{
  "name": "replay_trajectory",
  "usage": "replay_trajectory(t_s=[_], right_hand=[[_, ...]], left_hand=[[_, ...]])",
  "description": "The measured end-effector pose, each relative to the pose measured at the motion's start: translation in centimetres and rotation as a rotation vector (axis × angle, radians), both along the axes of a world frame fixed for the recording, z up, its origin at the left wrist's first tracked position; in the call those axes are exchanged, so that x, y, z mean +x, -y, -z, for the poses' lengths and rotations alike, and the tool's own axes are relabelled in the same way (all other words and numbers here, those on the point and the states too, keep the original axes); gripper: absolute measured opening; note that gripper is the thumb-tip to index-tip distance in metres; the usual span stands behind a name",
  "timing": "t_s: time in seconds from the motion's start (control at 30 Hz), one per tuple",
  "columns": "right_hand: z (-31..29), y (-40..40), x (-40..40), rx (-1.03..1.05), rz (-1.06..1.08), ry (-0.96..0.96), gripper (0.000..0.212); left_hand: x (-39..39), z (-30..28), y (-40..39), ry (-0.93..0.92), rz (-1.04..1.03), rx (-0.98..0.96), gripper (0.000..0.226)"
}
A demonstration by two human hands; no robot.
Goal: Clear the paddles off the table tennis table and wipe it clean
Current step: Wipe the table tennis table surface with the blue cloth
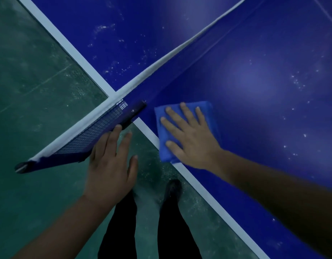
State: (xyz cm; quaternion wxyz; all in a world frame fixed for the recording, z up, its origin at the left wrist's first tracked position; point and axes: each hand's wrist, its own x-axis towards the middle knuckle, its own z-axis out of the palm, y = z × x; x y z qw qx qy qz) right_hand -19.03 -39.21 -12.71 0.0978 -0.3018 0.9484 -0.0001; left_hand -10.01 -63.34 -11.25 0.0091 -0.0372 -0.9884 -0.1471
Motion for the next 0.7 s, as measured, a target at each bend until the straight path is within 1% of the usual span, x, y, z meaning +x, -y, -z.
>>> replay_trajectory(t_s=[0.03,0.07,0.1,0.13,0.17,0.2,0.23,0.33,0.37,0.4,0.43,0.5,0.53,0.57,0.63,0.67,0.7], right_hand=[[0.2,-1.3,-1.2,0.009,0.061,-0.042,0.063],[0.2,-2.3,-2.8,0.017,0.205,-0.059,0.064],[0.0,-2.7,-4.6,0.011,0.399,-0.057,0.064],[-0.3,-2.4,-5.7,-0.001,0.566,-0.026,0.064],[-0.2,-1.3,-5.8,0.000,0.652,-0.016,0.063],[-0.1,0.1,-4.9,0.017,0.626,-0.035,0.063],[-0.1,1.8,-3.1,0.013,0.519,-0.049,0.062],[-0.1,4.0,3.2,-0.020,0.074,-0.001,0.062],[0.1,3.5,3.5,-0.007,-0.004,0.001,0.061],[0.2,3.0,2.8,-0.006,-0.013,-0.013,0.061],[0.2,2.7,1.8,-0.004,0.062,-0.045,0.061],[0.1,3.7,0.5,0.018,0.278,-0.062,0.063],[-0.1,4.8,0.8,0.013,0.311,-0.049,0.063],[0.0,5.9,1.7,-0.006,0.268,-0.038,0.063],[0.2,6.9,4.3,-0.046,0.046,-0.029,0.059],[0.3,6.3,5.0,-0.066,-0.047,-0.024,0.056],[0.4,5.2,4.8,-0.081,-0.087,-0.019,0.053]], left_hand=[[0.0,-0.1,0.0,0.009,0.004,0.003,0.055],[0.0,-0.1,0.1,0.016,0.008,0.005,0.056],[0.0,-0.1,0.3,0.019,0.014,0.007,0.056],[0.0,-0.1,0.4,0.023,0.021,0.011,0.057],[0.0,-0.1,0.6,0.029,0.028,0.015,0.057],[-0.1,-0.1,0.8,0.032,0.036,0.020,0.058],[-0.1,0.0,0.9,0.032,0.045,0.022,0.058],[-0.1,0.0,1.1,0.029,0.057,0.029,0.059],[-0.1,-0.1,1.2,0.026,0.059,0.033,0.059],[-0.1,-0.2,1.1,0.026,0.064,0.037,0.059],[-0.2,-0.2,1.1,0.027,0.066,0.039,0.059],[-0.3,-0.2,1.2,0.028,0.065,0.039,0.059],[-0.3,-0.2,1.2,0.026,0.070,0.039,0.058],[-0.2,-0.2,1.3,0.023,0.078,0.040,0.058],[-0.2,-0.2,1.3,0.019,0.093,0.045,0.056],[-0.2,-0.4,1.3,0.020,0.095,0.048,0.055],[-0.3,-0.5,1.4,0.026,0.095,0.056,0.055]])
